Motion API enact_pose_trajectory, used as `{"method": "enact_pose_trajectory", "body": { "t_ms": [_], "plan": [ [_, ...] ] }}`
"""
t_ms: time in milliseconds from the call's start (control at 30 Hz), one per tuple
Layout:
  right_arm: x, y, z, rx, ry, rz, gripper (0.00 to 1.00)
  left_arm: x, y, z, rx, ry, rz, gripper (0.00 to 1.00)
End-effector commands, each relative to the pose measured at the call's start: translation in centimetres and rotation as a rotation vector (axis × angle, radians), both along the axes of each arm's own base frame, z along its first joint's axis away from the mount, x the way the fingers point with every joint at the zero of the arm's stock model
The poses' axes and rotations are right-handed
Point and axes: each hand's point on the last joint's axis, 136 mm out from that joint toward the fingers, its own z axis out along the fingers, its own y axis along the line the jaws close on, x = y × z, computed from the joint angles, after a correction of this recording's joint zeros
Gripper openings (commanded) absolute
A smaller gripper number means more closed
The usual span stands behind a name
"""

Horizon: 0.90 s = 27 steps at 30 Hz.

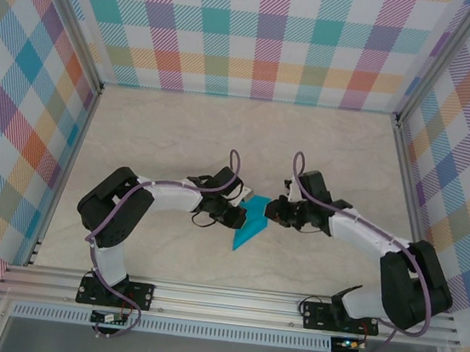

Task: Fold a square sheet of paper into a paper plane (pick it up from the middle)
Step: Third fold the triangle at the center of the table.

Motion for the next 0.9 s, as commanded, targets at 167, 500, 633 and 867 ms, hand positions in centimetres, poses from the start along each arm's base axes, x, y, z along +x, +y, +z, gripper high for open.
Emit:
{"method": "enact_pose_trajectory", "body": {
  "t_ms": [167,500,633,867],
  "plan": [
    [-6.2,5.9,-2.0,0.093,0.059,0.083,0.14,-0.8,0.5,-1.5,0.033,0.039,-0.026,0.00],
    [-6.5,7.9,-3.8,0.089,0.075,0.101,0.13,-0.7,0.2,-1.4,0.029,0.049,-0.043,0.00],
    [-6.6,7.3,-4.7,0.064,0.085,0.075,0.13,-0.7,0.2,-1.3,0.030,0.048,-0.043,0.00],
    [-6.8,7.5,-5.7,0.081,0.108,0.075,0.13,-0.7,0.1,-1.3,0.028,0.048,-0.050,0.00]
  ]
}}
